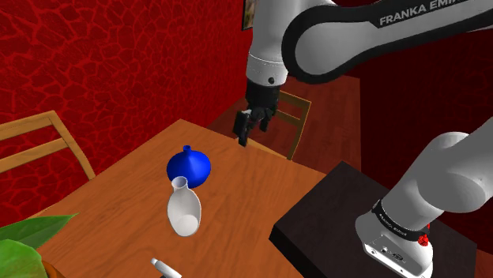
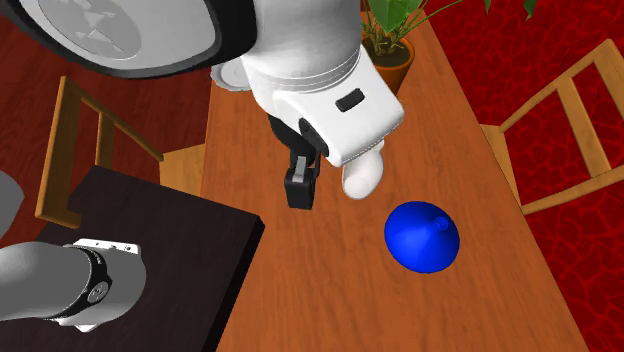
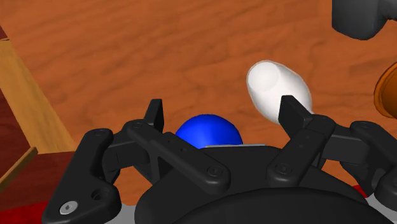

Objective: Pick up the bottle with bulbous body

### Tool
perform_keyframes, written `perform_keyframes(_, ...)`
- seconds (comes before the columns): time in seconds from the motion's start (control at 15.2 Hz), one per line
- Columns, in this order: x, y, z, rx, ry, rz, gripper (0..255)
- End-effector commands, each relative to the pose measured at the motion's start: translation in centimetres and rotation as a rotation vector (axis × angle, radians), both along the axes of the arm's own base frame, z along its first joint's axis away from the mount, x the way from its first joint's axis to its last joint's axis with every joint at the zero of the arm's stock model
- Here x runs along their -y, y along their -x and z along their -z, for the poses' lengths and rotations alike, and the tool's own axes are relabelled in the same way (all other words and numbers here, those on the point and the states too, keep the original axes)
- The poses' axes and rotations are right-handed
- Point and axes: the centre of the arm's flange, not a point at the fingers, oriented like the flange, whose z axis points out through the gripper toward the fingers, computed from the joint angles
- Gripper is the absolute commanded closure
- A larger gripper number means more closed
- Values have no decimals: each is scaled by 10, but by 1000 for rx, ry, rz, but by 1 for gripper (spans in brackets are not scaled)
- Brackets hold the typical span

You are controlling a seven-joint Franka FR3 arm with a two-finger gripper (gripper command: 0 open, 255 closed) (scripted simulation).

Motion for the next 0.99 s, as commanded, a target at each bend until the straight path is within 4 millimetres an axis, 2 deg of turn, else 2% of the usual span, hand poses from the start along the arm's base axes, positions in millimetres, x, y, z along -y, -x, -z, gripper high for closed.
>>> perform_keyframes(0.0, -20, -8, 17, 3, 1, 3, 0)
perform_keyframes(0.92, -162, -73, 118, 22, 24, 20, 0)
